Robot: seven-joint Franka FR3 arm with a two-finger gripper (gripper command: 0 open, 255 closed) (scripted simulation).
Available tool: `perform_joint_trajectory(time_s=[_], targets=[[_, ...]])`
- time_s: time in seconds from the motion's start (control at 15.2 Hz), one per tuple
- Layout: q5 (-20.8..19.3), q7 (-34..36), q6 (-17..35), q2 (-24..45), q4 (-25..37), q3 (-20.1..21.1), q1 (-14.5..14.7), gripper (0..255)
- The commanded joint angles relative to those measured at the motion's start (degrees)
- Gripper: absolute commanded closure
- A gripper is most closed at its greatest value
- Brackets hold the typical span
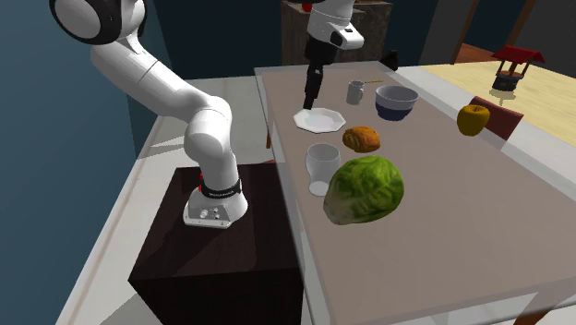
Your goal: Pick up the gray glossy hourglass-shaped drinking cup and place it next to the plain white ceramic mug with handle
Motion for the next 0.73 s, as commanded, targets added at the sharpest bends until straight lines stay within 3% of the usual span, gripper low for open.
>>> perform_joint_trajectory(time_s=[0.0, 0.66], targets=[[0.0, 0.0, 0.0, 0.0, 0.0, 0.0, 0.0, 0], [-2.1, -9.6, 31.5, -2.9, -22.0, -2.5, 1.5, 0]])
